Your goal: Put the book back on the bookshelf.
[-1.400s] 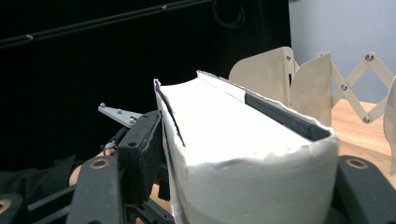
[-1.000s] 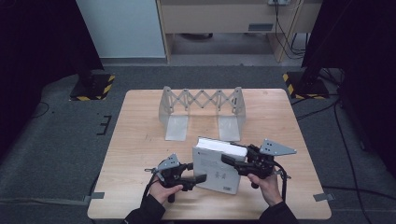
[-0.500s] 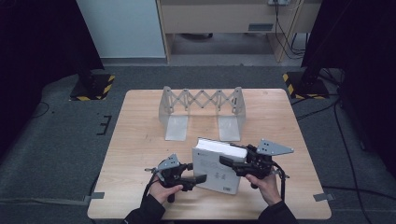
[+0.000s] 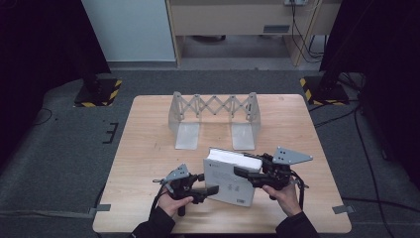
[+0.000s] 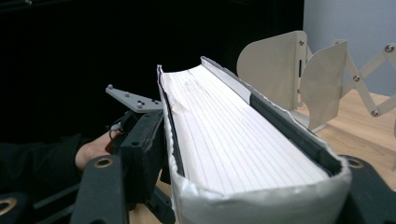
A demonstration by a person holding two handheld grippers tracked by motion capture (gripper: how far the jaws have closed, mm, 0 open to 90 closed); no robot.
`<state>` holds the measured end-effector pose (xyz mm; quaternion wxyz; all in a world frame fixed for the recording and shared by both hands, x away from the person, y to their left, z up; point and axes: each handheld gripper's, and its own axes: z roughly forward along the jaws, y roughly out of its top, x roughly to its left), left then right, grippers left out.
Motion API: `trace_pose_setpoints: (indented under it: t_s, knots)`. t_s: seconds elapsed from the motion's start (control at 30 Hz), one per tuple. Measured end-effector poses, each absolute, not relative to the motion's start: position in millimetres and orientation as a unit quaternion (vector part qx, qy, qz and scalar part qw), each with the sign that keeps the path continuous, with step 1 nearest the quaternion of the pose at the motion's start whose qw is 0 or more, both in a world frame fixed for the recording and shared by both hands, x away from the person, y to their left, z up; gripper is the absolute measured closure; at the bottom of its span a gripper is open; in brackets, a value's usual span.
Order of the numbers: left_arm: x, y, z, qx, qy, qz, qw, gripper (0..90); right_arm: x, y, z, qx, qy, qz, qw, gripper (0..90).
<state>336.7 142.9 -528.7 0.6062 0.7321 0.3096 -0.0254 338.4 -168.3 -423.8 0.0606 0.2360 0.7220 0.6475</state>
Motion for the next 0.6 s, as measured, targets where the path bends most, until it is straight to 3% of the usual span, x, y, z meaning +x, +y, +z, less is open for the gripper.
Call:
trace_pose_setpoints:
  t_s: [0.2,0.43,0.6]
  knots:
    - [336.8,159.5,-527.1,0.708,0.336,-0.047,0.620,25.8,336.7,-168.3,-422.2,0.236,0.726,0.644,0.052,39.9]
    - [335.6,177.0,-526.7,0.693,0.361,-0.039,0.623,18.3,333.7,-168.5,-421.1,0.229,0.732,0.640,0.052,40.2]
    - [337.4,187.9,-523.4,0.689,0.369,-0.025,0.623,17.7,332.9,-168.4,-420.5,0.228,0.734,0.637,0.052,39.8]
